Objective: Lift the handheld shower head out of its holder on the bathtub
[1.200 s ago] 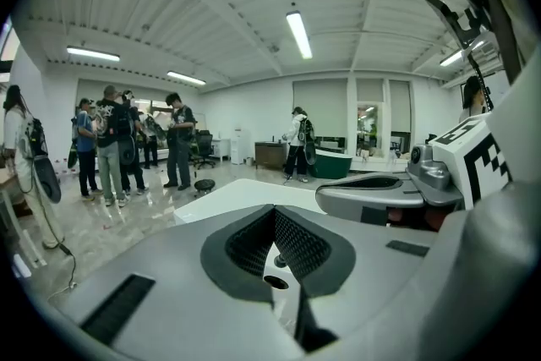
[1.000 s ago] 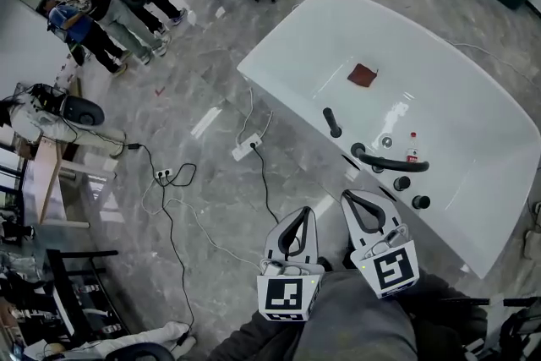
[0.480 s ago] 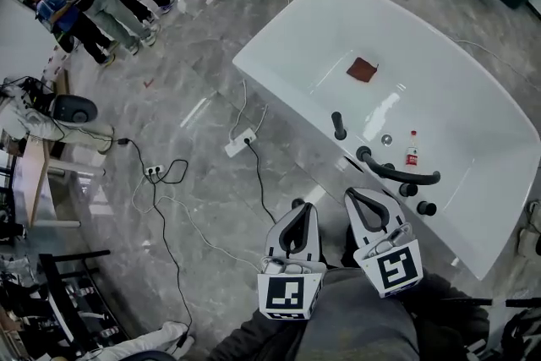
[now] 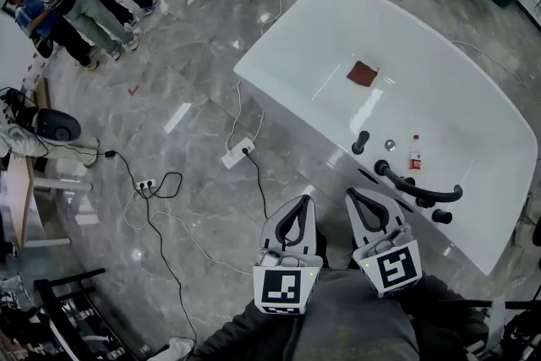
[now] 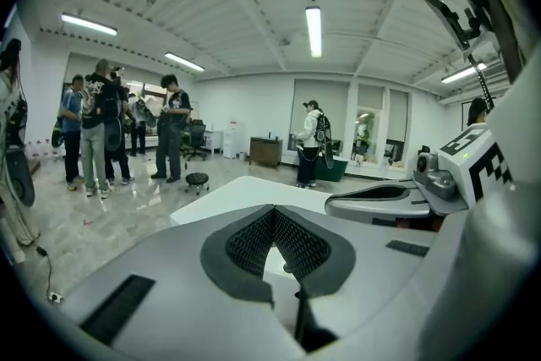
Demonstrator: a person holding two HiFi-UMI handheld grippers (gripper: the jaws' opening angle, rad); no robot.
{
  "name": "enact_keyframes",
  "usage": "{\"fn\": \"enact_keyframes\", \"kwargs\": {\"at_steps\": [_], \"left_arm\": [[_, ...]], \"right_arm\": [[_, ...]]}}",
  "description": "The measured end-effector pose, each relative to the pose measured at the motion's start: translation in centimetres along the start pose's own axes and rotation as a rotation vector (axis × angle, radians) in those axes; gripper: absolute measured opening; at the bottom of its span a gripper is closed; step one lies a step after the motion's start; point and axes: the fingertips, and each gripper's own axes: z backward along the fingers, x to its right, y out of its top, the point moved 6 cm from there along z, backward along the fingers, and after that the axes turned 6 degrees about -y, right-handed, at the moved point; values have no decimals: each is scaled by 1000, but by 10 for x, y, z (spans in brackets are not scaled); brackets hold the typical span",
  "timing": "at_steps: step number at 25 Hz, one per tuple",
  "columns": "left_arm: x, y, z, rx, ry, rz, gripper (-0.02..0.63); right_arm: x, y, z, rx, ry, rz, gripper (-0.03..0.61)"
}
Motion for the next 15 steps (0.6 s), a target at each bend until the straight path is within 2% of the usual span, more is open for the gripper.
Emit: {"fn": "enact_keyframes", "kwargs": {"at_steps": [6, 15], "left_arm": [[-47, 10, -11, 10, -41, -8, 3], [-63, 23, -30, -6, -91, -5, 3]], "right_arm": [[-17, 18, -37, 0, -41, 11, 6], [-9, 34, -62, 5, -87, -7, 6]]}}
